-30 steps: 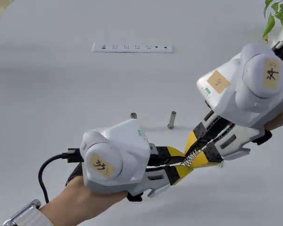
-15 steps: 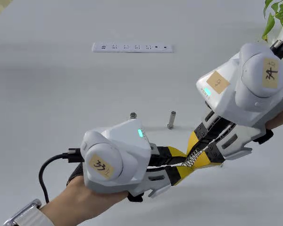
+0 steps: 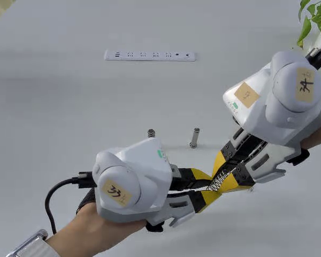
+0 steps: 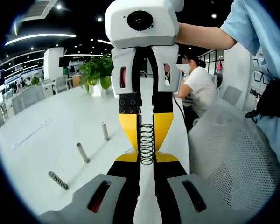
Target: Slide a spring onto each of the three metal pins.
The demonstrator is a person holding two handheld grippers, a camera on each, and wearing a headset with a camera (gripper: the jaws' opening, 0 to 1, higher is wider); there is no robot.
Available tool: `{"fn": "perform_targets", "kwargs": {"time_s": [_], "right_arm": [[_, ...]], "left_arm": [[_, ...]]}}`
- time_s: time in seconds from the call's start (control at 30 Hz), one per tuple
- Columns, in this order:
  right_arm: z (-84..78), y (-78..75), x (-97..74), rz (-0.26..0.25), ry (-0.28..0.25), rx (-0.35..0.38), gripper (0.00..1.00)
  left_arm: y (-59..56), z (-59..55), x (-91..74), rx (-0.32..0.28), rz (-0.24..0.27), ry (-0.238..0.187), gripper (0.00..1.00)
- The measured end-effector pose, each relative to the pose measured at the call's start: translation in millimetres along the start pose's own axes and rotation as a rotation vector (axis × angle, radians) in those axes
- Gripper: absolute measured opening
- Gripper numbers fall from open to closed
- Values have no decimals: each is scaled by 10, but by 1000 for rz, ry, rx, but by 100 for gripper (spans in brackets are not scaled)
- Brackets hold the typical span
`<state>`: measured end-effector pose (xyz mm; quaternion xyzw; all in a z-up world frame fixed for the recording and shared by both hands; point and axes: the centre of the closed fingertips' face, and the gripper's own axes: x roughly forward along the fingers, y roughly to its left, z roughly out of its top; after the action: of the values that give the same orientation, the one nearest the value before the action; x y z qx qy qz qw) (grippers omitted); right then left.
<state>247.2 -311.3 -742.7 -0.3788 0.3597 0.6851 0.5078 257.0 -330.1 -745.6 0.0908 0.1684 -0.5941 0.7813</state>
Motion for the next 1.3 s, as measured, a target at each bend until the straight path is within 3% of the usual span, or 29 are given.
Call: {"fn": "perform_targets", "kwargs": {"time_s": [0.17,0.43,0.6,0.8,1.23,1.3], "right_arm": [[-12,-23,5,-4,6,-3,7],[-64,-11,22,3,23,6,7],[-59,-2,25,5,24,6,7],[-80,-24,29,8,28,8,7],[-117,-50,37,16,39,4,7],[-120,-55,38,18,41,3,7]], "left_arm": [[15,-16,-6,-10,8,2,8],[88,-168,-51,-51,49,24,28],[197,-285,-114,-86,108,38,48],[315,-365,-229,-122,167,40,58],[584,-523,-429,-203,336,38,99],[609,-534,-462,-214,351,37,99]]}}
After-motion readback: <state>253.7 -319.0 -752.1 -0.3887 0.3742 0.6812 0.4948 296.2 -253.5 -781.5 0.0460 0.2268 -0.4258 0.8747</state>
